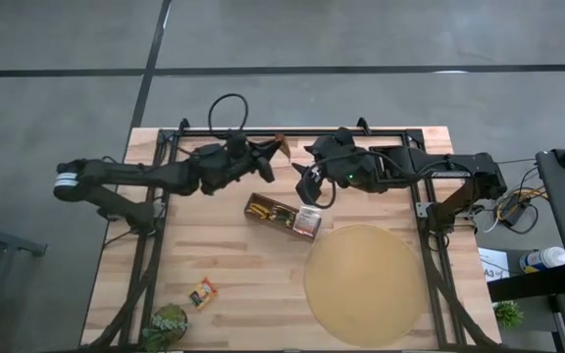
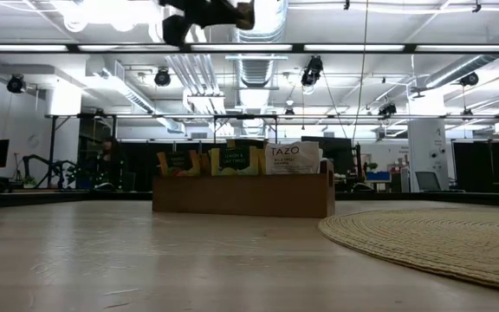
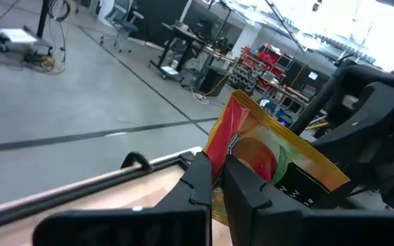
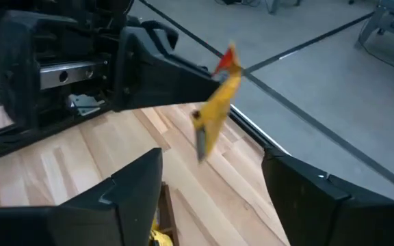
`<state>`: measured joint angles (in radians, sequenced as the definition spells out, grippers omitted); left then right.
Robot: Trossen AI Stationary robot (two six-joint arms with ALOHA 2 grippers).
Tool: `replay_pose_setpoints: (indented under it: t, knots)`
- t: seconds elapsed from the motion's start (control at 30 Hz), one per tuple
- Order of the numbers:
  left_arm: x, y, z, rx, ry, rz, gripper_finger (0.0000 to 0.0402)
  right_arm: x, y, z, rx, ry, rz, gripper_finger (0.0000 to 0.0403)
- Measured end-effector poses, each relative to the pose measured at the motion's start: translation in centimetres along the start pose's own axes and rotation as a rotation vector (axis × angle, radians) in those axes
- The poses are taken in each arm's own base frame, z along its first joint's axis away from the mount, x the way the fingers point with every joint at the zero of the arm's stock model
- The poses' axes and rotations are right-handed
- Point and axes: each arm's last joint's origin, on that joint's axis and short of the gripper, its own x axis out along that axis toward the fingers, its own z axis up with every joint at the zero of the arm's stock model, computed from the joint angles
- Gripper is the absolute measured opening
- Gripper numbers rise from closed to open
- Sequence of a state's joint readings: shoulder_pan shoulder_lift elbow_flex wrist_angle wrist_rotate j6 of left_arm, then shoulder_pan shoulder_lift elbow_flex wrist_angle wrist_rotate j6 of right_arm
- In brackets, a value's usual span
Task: Pick & Place Tea
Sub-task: Put the orange tea bag into the left section of the wooden organizer
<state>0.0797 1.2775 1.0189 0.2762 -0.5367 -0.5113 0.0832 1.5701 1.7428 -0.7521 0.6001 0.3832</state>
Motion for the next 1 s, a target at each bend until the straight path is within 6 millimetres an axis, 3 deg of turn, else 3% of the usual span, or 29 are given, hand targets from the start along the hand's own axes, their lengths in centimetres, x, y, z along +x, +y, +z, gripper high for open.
replay_pose_setpoints:
  t: [0.33, 0.77, 0.87, 1.0]
  knots:
    - [3.2, -2.8, 1.6, 0.082, -0.047, -0.018, 0.0014, 0.2, 0.0, 0.0, -0.008, -0.001, -0.005, 0.0244]
    - [3.2, -3.2, 2.2, 0.048, -0.055, -0.048, 0.0014, 0.4, -0.5, 0.1, -0.006, -0.017, -0.069, 0.0190]
    - [3.2, -3.2, 2.2, 0.045, -0.052, -0.050, 0.0014, 0.5, -0.7, 0.2, -0.021, -0.018, -0.077, 0.0149]
    - [3.2, -3.2, 2.2, 0.037, -0.050, -0.052, 0.0014, 0.6, -0.8, 0.3, -0.044, -0.017, -0.079, 0.0044]
